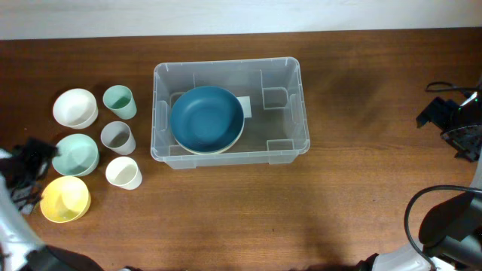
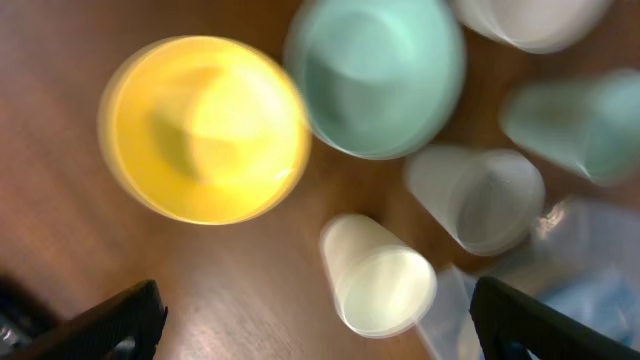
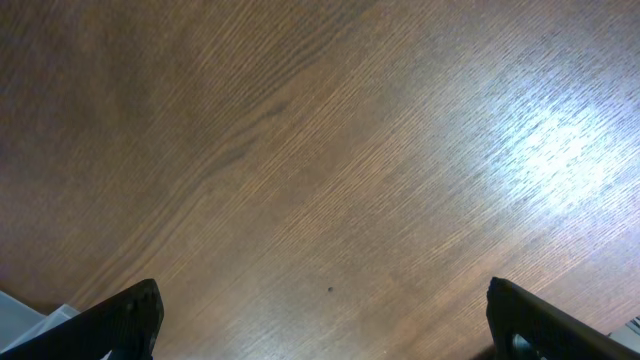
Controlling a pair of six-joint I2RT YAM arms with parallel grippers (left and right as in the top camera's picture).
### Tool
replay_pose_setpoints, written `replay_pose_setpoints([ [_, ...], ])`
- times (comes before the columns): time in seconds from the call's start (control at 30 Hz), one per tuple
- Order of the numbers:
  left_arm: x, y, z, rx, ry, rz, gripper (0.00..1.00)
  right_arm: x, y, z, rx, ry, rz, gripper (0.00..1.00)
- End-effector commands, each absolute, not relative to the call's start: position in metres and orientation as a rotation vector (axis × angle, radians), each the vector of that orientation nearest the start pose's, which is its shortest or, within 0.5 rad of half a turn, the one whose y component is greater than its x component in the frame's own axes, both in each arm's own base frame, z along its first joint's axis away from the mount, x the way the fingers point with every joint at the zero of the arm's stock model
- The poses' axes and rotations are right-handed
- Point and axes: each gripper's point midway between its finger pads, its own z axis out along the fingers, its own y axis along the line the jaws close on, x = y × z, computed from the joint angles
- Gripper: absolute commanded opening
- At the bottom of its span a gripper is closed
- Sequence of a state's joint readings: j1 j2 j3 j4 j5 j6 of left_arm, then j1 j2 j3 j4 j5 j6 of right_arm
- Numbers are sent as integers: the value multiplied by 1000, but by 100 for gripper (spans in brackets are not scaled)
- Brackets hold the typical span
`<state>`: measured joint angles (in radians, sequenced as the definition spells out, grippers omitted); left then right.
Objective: Pack container
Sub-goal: 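Move the left gripper over the yellow bowl at front left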
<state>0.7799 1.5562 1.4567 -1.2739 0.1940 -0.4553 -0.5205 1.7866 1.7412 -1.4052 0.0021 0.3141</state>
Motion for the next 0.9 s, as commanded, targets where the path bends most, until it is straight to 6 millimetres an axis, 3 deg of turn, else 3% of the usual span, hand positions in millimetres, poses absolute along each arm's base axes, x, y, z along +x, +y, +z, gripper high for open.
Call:
replay_pose_setpoints([
  [0.0,216,218,154,-1982,2231,-258,100,305,-177,179,1239,2748,-25,99],
  [0.17,169,227,121,-2260,2075,-286,100,305,-177,179,1239,2748,-25,99],
  [0.27,161,228,103,-2297,2048,-290,99,305,-177,179,1239,2748,-25,99],
  [0.5,159,232,63,-2268,2026,-243,99,305,-177,179,1239,2748,-25,99],
  [0.63,158,245,60,-2245,2006,-155,99,305,-177,179,1239,2748,-25,99],
  [0.77,170,249,61,-2183,2022,-138,99,305,-177,179,1239,2748,-25,99],
  [0.87,176,249,60,-2123,2088,-10,99,305,-177,179,1239,2748,-25,99],
])
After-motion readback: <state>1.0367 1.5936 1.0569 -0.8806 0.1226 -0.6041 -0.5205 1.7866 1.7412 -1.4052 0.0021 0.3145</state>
